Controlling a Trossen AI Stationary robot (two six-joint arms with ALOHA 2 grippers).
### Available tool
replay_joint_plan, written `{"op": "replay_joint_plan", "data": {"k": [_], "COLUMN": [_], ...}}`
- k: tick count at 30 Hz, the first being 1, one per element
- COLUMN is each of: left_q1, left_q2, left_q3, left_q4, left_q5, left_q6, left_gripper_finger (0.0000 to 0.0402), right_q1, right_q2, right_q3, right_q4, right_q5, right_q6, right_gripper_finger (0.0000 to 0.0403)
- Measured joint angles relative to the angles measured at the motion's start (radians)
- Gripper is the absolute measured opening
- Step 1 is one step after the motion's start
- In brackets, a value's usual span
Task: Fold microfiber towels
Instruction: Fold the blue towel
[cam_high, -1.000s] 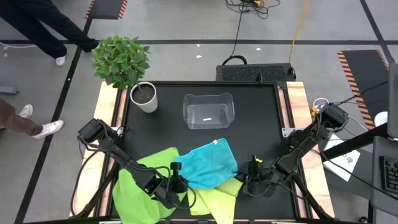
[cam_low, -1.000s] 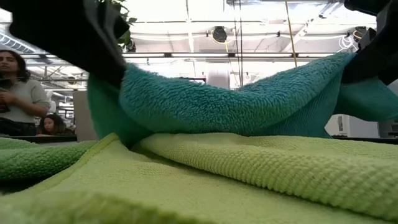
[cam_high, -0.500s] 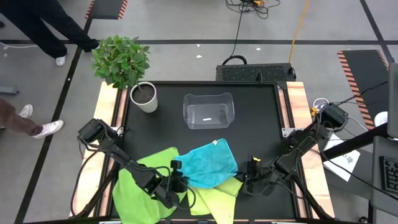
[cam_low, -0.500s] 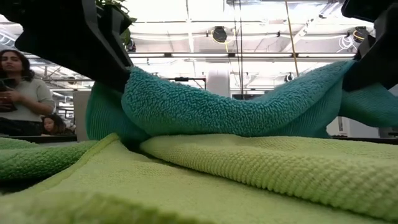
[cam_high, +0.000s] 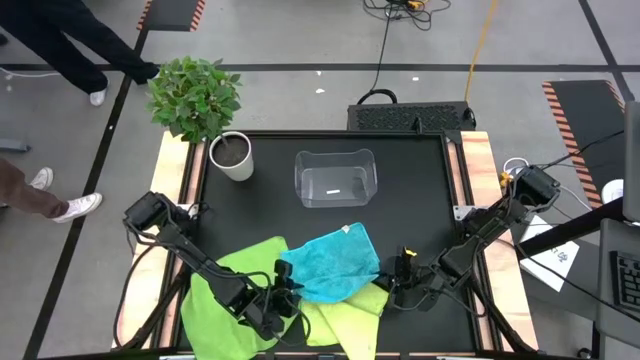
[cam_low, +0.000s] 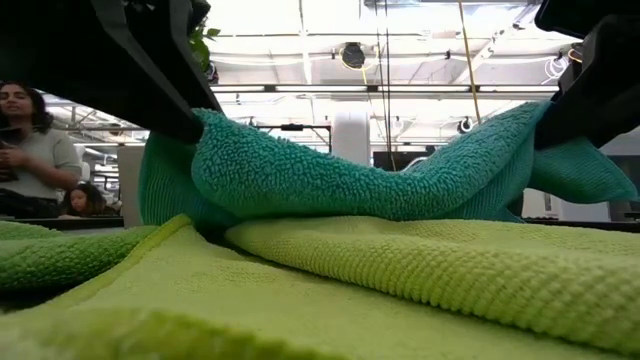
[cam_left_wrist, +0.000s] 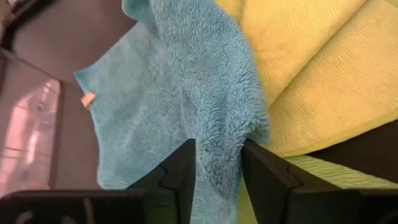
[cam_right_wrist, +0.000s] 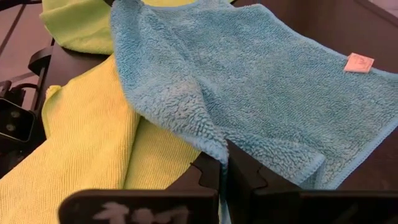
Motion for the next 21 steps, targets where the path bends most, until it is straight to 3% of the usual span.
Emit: {"op": "replay_joint_plan", "data": {"k": [14, 21], "left_q1": [-0.051, -0.059], "left_q2": [0.000, 0.000], "left_q3": [0.000, 0.000], "left_q4": [0.111, 0.146], "left_q5": [0.002, 0.072], "left_q6": [0.058, -0.129], "left_gripper_finger": [0.0129, 0.0129], "right_q1": [-0.026, -0.027], "right_q2": [0.000, 0.000], "right_q3": [0.000, 0.000], "right_q4": [-0.012, -0.014], "right_q5": [0.005, 0.005], "right_q6": [0.000, 0.000], "right_gripper_finger": [0.0000, 0.0000]}}
